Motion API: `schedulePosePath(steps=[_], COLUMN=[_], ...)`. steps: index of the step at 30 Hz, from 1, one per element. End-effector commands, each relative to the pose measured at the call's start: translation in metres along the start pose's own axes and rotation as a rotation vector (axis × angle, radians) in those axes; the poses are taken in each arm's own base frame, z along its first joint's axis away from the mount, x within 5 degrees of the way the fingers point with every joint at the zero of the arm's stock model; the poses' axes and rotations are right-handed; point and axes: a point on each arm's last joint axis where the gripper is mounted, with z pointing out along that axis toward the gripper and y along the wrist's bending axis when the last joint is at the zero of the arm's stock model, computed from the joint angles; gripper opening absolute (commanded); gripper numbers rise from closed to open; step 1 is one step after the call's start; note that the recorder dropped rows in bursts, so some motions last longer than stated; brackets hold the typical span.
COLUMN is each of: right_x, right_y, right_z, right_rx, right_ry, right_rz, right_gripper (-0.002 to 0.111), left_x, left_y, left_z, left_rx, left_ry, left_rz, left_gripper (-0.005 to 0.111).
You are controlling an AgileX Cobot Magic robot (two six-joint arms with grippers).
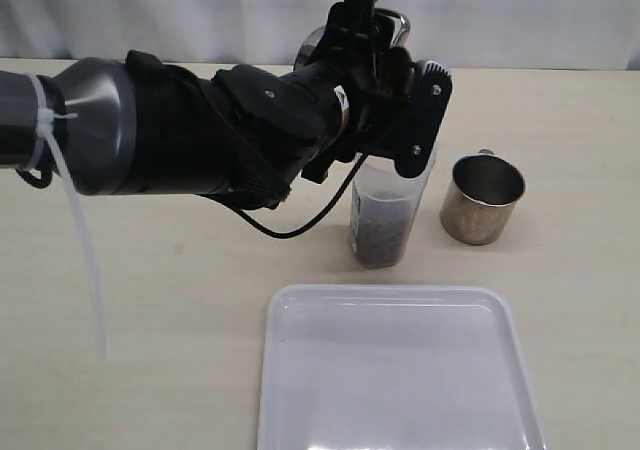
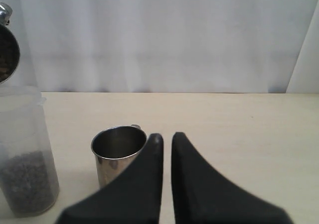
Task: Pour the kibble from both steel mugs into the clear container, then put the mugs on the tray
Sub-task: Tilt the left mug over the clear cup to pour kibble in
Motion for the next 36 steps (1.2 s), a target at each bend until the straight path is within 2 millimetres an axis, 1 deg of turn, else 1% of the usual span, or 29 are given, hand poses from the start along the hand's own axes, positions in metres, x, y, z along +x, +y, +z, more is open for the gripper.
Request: schedulePosePath(steps=[1,9,15,17,36], right_x=[0.0009,0.0009,0.0009,0.0009,0.0009], right_y=[0.0002,0.0002,0.0002,0.0002,0.0002], right_z=[-0.0001,-0.0001,-0.0001,-0.0001,-0.0001], right_rx=[-0.003,-0.003,-0.003,-0.003,-0.003], right_ry=[0.001,0.001,0.001,0.001,0.001], right_rz=[0.002,0.002,0.002,0.002,0.002], right_gripper=[0.005,0.005,0.005,0.005,0.005], left_x=[-0.0017,-0.0018,-0.0045,-0.0045,-0.0039], left_y=[0.0062,0.0068,0.0132,0.0132,0.0134], left_z=[-0.0021,-0.0021,-0.0002,-0.0002,-0.0002], left_rx=[-0.029,-0.03,-0.046,-0.046,-0.048], left_ry=[0.007,0.007,-0.001,0.0,0.009], left_rz=[0.052,0.07,0.068,0.103,0.215], left_gripper=[0.0,0.0,0.0,0.0,0.0])
